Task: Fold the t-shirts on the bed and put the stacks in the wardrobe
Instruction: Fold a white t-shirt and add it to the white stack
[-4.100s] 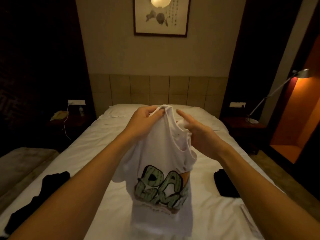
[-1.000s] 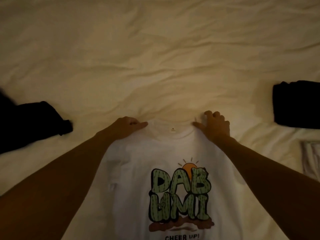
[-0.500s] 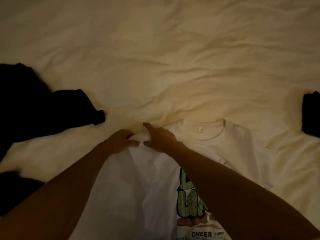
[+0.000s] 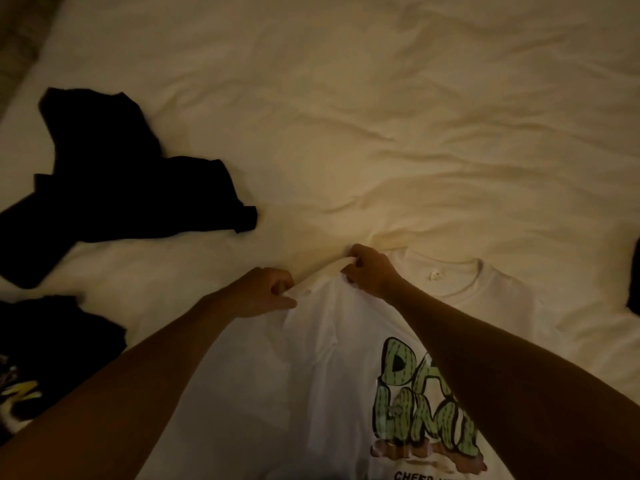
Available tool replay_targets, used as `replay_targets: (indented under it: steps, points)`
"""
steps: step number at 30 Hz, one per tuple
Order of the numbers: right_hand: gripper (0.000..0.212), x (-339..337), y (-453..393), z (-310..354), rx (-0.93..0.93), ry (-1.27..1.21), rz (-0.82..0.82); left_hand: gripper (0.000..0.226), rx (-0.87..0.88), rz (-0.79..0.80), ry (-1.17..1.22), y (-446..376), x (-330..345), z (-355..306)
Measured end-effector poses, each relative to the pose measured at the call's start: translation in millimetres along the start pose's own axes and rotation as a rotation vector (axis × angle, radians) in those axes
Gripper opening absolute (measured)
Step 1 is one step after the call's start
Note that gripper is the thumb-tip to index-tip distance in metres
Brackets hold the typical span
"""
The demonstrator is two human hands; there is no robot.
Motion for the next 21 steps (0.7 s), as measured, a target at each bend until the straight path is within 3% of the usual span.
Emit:
replay_targets:
  steps: [2, 5, 7, 11, 13, 17, 19, 21]
  points:
    - [0.021, 4, 0, 5, 0.008, 0.019, -0.016, 0.023, -0.05, -0.066, 0.056, 5, -11, 9]
    - [0.028, 12, 0, 11, 0.043, 0.048, -0.037, 0.015, -0.159, -0.14, 0.42, 16, -23, 21]
    - [0.031, 17, 1, 15, 0.05, 0.067, -0.049, 0.022, -0.174, -0.19, 0.616, 20, -21, 24]
    - [0.049, 29, 8, 23, 0.01, 0.05, -0.051, 0.024, -0.299, -0.528, 0.706, 27, -22, 41]
    - [0.064, 35, 14, 24, -0.046, -0.006, -0.057, 0.036, -0.36, -0.611, 0.839, 31, -11, 48]
    - [0.072, 46, 28, 12, -0.057, -0.075, -0.036, 0.068, -0.472, -0.454, 1.179, 41, 53, 63]
    - [0.073, 48, 31, 7, -0.044, -0.051, -0.027, 0.06, -0.487, -0.413, 1.127, 44, 73, 68]
    - [0.076, 51, 34, 3, -0.033, -0.018, -0.002, 0.055, -0.487, -0.486, 1.003, 45, 74, 73]
Point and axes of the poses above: each hand's wrist, its own y-axis away from the middle knuckle, its own x-axis out of the palm, z = x × y, the point moved 7 cm from there along -y, towards the middle knuckle, and after that the axes turned 13 degrees about -y, right-handed, at the moved point
